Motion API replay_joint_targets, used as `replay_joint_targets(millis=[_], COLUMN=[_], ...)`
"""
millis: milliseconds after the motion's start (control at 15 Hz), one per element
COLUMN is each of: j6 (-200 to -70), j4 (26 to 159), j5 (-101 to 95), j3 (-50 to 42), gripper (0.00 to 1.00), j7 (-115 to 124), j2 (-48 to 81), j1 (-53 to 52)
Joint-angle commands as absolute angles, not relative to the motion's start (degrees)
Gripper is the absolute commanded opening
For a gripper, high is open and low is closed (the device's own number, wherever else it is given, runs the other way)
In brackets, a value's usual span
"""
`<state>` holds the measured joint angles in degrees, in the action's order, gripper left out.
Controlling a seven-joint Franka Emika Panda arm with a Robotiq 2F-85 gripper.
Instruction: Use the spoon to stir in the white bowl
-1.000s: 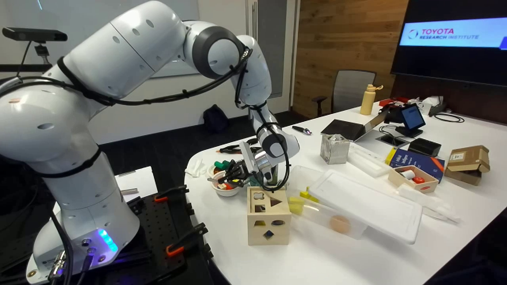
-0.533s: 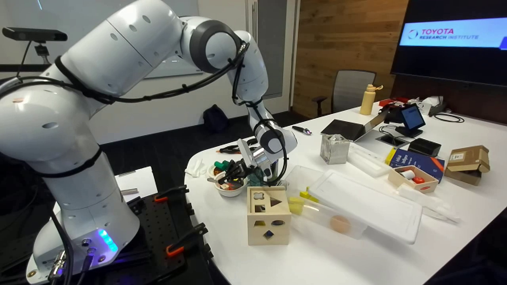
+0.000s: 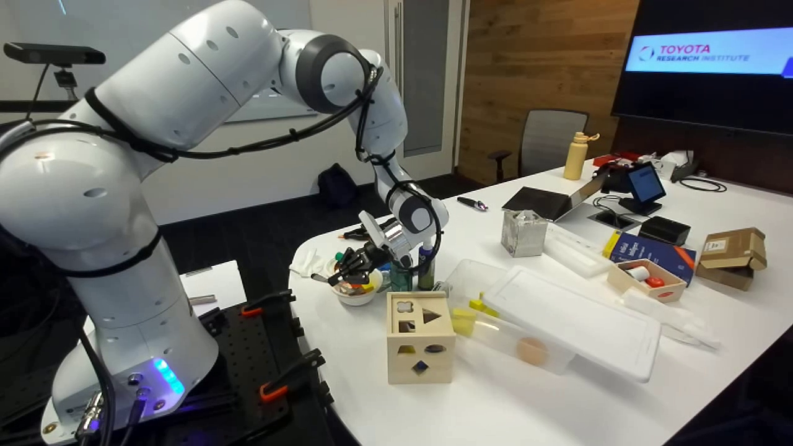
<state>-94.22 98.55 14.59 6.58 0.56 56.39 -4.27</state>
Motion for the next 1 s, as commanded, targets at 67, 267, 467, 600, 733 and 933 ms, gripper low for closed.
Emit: replay_joint_targets(millis=[67,267,467,600,733,933], j6=[-92.6,-93.5,-95.46,-98.46,-101.68,-105.92], j4=[95.95,95.5,96.48,98.5,100.89,104.45], j5=[13.58,13.94,14.96,16.66,18.34,19.13], j3=[6.39,6.9,7.71,8.5,9.1,8.75], gripper=[0.01,0.01,0.01,0.01,0.01,0.01], j7=[0.58,-0.53,-3.42,-7.06,-10.01,-10.34], j2=[58.47,59.39,58.8,57.29,55.56,52.71], j1=[-5.07,-4.74,-3.56,-1.94,-0.52,0.17])
